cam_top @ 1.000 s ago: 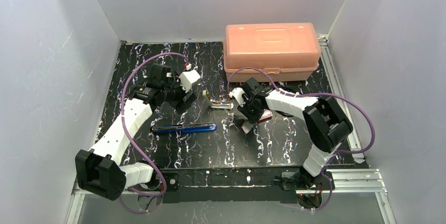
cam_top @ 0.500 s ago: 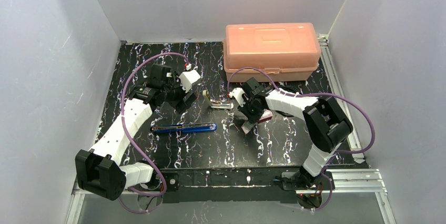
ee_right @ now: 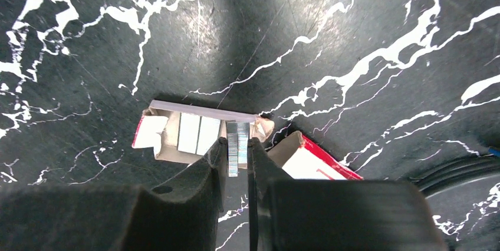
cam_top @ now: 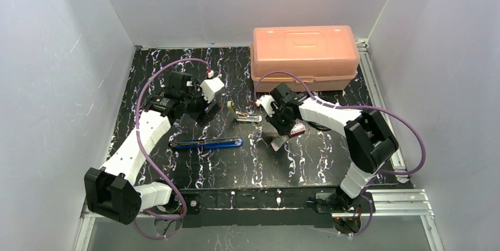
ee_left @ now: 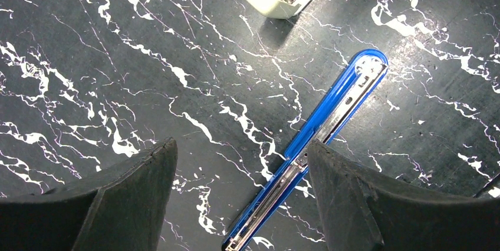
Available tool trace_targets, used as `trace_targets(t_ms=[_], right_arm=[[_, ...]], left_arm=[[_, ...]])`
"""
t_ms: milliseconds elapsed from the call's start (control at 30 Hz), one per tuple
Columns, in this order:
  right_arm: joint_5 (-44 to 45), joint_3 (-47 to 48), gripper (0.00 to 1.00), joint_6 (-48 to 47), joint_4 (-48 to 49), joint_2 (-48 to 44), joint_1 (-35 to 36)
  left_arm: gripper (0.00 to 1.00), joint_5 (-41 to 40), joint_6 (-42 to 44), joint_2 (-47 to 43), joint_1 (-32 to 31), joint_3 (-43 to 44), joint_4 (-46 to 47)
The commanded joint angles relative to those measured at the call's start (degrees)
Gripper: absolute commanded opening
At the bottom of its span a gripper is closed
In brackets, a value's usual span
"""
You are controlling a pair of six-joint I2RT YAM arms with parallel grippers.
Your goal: Load the staples into the stapler
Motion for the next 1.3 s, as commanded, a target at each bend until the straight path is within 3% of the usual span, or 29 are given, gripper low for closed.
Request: trace_targets(t_ms=[0, 300, 633, 1000, 1100, 1267], right_arm=[[-2.9, 3.5, 0.03, 0.0, -1.5, -2.6, -0.2], [-10.4, 8.3, 0.05, 1.5, 0.3, 0.8, 1.1], [-11.1, 11.4, 0.13, 4.0, 4.9, 8.7, 6.0], [-10.2, 11.5, 0.55, 2.8, 5.9, 7.6, 6.8], [-10.3, 11.3, 0.55, 2.7, 6.3, 6.8, 6.8], [-11.1, 10.7, 0.46, 2.1, 6.0, 6.7, 6.8]], left_arm=[[0.79, -0.4, -1.6, -0.4, 0.2, 0.8, 0.9], [0.81, -0.8, -9.1, 0.5, 5.4, 3.4, 3.7], [0.81, -0.5, -10.7, -0.5, 9.2, 2.8, 4.7], [0.82, -0.3, -9.8, -1.4, 9.7, 1.0, 5.4], [0.82, 0.1, -10.1, -1.2, 9.8, 0.8, 5.8], [0.82, 0.4, -10.1, -1.0, 9.8, 0.8, 5.8]])
